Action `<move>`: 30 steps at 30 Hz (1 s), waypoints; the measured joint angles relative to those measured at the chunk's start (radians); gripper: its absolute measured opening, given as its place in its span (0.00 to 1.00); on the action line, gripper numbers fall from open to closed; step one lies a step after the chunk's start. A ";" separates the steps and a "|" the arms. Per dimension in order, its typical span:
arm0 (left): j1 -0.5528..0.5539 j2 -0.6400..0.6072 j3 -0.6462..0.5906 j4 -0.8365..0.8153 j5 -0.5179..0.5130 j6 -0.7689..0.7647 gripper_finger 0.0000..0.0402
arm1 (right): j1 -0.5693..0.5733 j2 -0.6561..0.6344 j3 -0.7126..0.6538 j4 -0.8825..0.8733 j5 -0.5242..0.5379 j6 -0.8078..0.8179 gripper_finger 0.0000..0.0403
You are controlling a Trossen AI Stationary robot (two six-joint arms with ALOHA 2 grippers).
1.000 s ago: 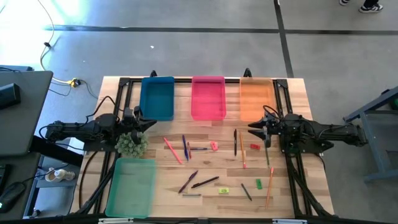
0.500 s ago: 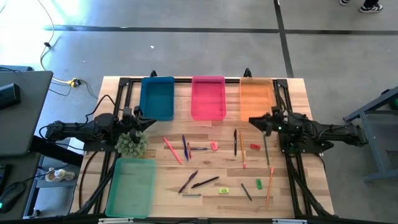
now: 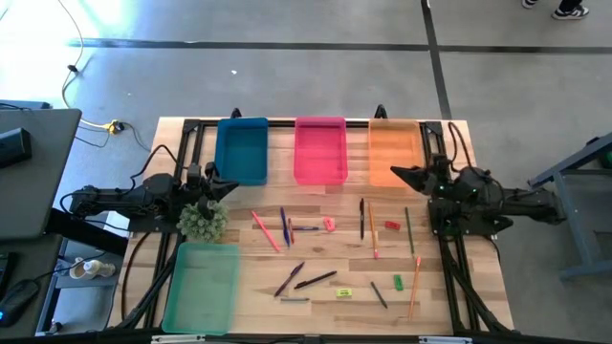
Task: Sort crayons/erasers/pens/pencils in bins
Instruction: Put the top yellow pencil into the orange bin
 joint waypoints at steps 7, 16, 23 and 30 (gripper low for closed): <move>0.000 0.000 0.000 0.000 0.007 -0.003 0.00 | 0.000 0.189 0.264 -0.366 -0.055 0.074 0.38; 0.000 0.000 0.000 0.000 -0.074 -0.014 0.00 | 0.099 0.521 0.556 -0.793 -0.135 0.267 0.38; 0.000 0.000 0.000 0.000 -0.105 -0.052 0.02 | 0.241 0.719 0.643 -0.911 -0.102 0.367 0.38; 0.000 0.000 0.000 0.000 -0.105 -0.054 0.16 | 0.340 0.861 0.643 -0.947 -0.083 0.559 0.38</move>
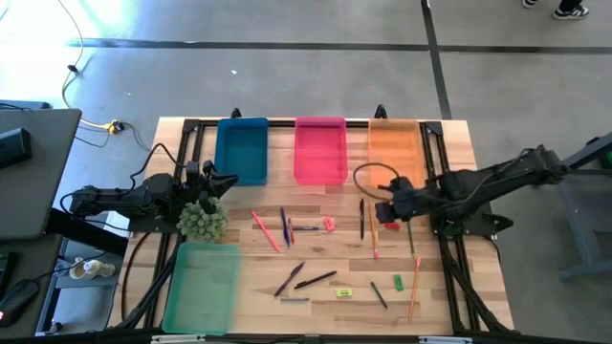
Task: Sort crayons/erasers/pens/pencils in bins
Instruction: Put the top yellow pencil into the orange bin
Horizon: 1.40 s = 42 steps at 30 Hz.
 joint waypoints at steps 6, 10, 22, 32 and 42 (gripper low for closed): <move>0.000 0.000 0.000 0.000 0.012 -0.001 0.24 | 0.083 0.123 0.000 0.007 0.000 0.178 0.38; 0.000 0.000 0.000 0.000 0.013 -0.024 0.25 | 0.136 0.205 0.000 0.055 -0.003 0.262 0.38; 0.000 0.000 0.000 0.000 0.012 -0.024 0.23 | 0.203 0.465 0.124 0.004 -0.030 0.365 0.38; 0.000 0.000 0.000 0.000 0.023 -0.027 0.23 | 0.229 0.661 0.196 -0.046 -0.120 0.369 0.38; 0.000 0.000 0.000 0.000 0.023 -0.026 0.22 | 0.229 0.732 0.196 -0.034 -0.137 0.371 0.38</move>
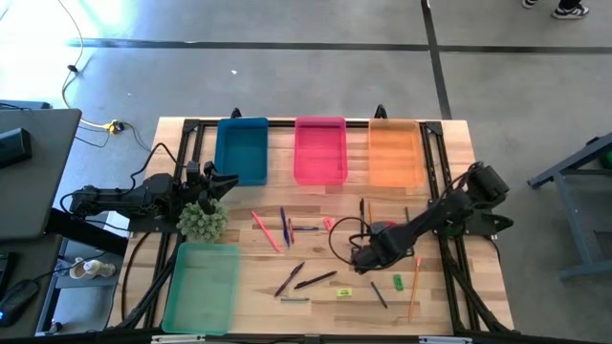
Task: Sort crayons/erasers/pens/pencils in bins
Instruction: Put the top yellow pencil into the orange bin
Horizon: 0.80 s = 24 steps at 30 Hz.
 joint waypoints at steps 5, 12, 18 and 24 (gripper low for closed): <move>0.000 0.000 0.000 0.000 0.000 0.001 0.22 | -0.003 0.026 0.000 0.006 0.003 -0.001 0.38; 0.000 0.000 0.000 0.000 0.000 0.001 0.22 | -0.004 0.041 -0.008 0.034 -0.018 0.011 0.36; 0.000 0.000 0.000 0.000 0.000 0.001 0.22 | -0.005 0.042 -0.013 0.052 -0.023 0.029 0.22; 0.000 0.000 0.000 0.000 0.000 0.002 0.22 | -0.005 0.042 -0.013 0.048 -0.030 0.068 0.06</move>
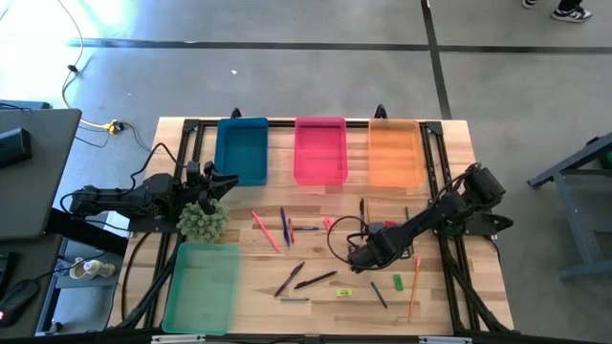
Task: Sort crayons/erasers/pens/pencils in bins
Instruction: Put the top yellow pencil into the orange bin
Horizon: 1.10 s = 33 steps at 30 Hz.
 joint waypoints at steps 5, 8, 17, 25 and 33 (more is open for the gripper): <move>0.000 0.000 0.000 0.000 0.000 0.000 0.22 | 0.001 0.001 0.000 -0.006 -0.003 0.028 0.02; 0.000 0.000 0.000 0.000 0.000 0.000 0.22 | 0.001 -0.002 0.000 -0.007 -0.004 0.032 0.02; 0.000 0.000 0.000 0.000 0.000 0.000 0.22 | 0.006 -0.050 -0.006 -0.039 -0.009 0.073 0.02; 0.000 0.000 0.000 0.000 0.000 0.011 0.22 | 0.039 -0.100 -0.005 -0.034 0.030 0.115 0.02; 0.000 0.000 0.000 0.000 -0.032 0.054 0.22 | 0.062 -0.208 0.040 -0.022 0.257 0.158 0.02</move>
